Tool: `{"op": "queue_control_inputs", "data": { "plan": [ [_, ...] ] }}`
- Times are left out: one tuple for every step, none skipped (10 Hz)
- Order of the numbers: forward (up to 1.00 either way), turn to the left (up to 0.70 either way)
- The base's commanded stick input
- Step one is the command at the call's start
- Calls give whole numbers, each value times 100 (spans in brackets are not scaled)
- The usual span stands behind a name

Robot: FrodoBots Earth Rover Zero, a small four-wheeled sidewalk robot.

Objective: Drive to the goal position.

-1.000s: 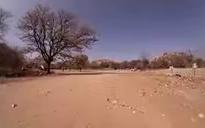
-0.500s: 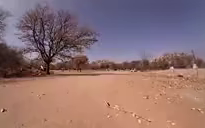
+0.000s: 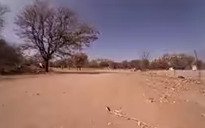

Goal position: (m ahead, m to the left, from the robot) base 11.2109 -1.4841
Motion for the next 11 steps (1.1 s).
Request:
{"op": "queue_control_inputs", "data": {
  "plan": [
    [50,0],
    [50,-3],
    [50,-6],
    [50,-50],
    [50,-50],
    [50,-8],
    [50,0],
    [50,0],
    [50,0],
    [50,0],
    [50,0]
  ]
}}
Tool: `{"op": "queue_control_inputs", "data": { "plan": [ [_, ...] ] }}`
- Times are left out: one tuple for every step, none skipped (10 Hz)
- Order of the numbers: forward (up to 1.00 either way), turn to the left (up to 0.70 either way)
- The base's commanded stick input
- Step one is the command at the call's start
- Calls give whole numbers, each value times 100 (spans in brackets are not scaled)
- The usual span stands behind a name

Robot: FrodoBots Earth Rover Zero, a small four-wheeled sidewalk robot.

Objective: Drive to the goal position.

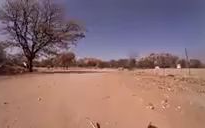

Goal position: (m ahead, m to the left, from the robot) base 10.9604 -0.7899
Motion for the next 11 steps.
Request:
{"op": "queue_control_inputs", "data": {
  "plan": [
    [50,0],
    [50,0],
    [50,0],
    [50,0],
    [50,0],
    [50,0],
    [50,0],
    [50,0],
    [50,0],
    [50,0],
    [50,0]
  ]
}}
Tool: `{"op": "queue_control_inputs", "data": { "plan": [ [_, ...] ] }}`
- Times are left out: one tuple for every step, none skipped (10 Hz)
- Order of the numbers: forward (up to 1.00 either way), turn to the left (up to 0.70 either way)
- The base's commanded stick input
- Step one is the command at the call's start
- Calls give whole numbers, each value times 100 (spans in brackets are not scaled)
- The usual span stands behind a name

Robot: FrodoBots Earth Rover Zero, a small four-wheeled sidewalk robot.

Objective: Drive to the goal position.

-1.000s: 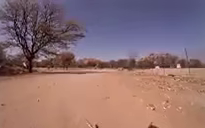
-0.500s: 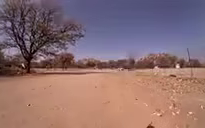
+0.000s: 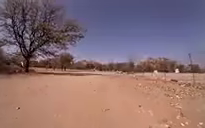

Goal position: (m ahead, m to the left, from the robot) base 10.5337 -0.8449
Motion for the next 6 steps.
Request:
{"op": "queue_control_inputs", "data": {
  "plan": [
    [50,0],
    [50,0],
    [50,0],
    [50,0],
    [50,0],
    [50,0]
  ]
}}
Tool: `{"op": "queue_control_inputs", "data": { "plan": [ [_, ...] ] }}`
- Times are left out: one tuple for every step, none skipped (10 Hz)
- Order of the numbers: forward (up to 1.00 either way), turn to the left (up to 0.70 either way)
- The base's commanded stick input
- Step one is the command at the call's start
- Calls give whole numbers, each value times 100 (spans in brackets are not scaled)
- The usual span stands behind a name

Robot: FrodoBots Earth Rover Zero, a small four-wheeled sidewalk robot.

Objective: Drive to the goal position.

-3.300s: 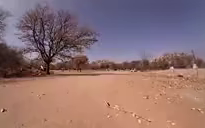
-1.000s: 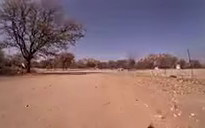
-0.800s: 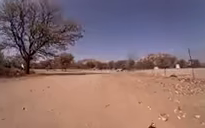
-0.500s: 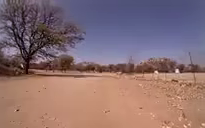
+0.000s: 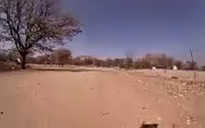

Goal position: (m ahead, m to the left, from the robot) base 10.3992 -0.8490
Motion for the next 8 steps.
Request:
{"op": "queue_control_inputs", "data": {
  "plan": [
    [50,0],
    [50,0],
    [50,0],
    [50,0],
    [50,0],
    [50,0],
    [50,0],
    [50,0]
  ]
}}
